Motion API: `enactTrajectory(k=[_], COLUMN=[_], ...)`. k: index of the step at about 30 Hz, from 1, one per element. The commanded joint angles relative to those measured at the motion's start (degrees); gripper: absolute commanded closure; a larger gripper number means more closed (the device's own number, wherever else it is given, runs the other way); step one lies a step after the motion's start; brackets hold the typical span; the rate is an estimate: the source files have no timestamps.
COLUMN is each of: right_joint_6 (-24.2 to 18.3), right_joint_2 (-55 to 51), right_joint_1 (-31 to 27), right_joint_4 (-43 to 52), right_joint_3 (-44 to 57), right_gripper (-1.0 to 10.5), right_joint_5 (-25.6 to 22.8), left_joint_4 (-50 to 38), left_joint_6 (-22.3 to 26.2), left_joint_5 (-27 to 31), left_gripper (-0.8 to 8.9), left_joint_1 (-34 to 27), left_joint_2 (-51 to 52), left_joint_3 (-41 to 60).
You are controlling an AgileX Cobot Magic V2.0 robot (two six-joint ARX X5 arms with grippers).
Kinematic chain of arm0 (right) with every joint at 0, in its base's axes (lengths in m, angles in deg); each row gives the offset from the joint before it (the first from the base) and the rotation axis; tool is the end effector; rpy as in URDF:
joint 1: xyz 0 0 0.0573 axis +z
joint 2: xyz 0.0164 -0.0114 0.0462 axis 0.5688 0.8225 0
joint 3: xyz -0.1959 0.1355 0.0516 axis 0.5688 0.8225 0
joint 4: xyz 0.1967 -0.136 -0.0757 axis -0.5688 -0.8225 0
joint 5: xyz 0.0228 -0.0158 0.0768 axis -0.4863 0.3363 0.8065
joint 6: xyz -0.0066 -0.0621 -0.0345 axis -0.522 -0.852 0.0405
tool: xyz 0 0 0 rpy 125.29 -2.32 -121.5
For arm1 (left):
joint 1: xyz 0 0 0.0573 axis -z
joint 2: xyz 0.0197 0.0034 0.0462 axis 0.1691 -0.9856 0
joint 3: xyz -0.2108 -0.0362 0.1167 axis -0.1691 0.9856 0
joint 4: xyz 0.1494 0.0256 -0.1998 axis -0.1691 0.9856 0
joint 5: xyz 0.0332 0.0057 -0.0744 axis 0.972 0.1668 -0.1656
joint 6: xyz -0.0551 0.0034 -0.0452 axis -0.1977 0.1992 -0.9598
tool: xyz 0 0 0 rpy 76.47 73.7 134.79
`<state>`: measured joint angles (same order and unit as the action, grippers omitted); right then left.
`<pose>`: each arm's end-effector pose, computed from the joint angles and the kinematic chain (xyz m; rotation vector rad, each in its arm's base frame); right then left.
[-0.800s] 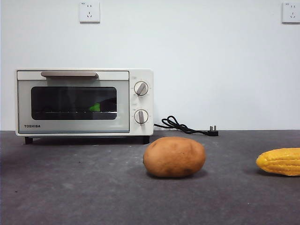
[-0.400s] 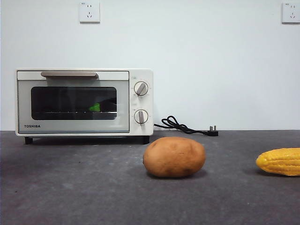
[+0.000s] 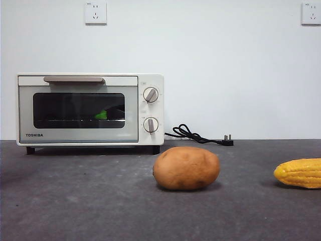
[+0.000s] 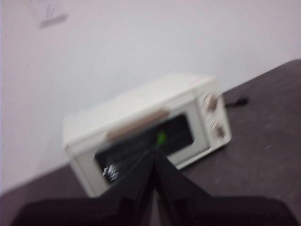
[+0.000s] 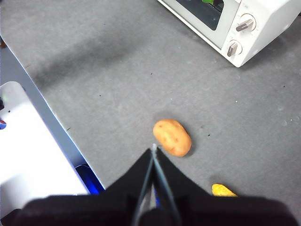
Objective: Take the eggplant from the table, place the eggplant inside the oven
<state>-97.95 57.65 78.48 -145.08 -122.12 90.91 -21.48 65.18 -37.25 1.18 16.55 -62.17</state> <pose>0.1376 0.1384 0.4298 -0.4041 0.6901 0.8647 0.1273 -0.0034 0.2654 0.2719 -0.0475 -0.2658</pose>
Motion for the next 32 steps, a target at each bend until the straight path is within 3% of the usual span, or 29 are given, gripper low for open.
enactTrajectory(k=[1,6,15,32], right_joint_6=[-0.2,-0.2,-0.2,-0.2], right_joint_2=[0.0,0.0,0.0,0.0], right_joint_1=[0.0,0.0,0.0,0.0], right_joint_4=[-1.0,-1.0,-1.0,-1.0], right_joint_3=[0.0,0.0,0.0,0.0], right_gripper=[9.5,9.5,9.5,9.5], right_joint_5=[0.0,0.0,0.0,-0.1], left_joint_4=[-0.8,-0.7,-0.3,-0.3], left_joint_6=[-3.6,-7.9,-14.3,-16.8], left_joint_5=[4.2,12.0,19.3,20.8], left_gripper=[8.18,8.18,8.18,8.17], left_joint_1=[0.2,0.2,0.6,1.6], left_joint_2=[2.4,6.6,11.8,11.8], left_joint_3=[3.8,10.0,19.3,23.0])
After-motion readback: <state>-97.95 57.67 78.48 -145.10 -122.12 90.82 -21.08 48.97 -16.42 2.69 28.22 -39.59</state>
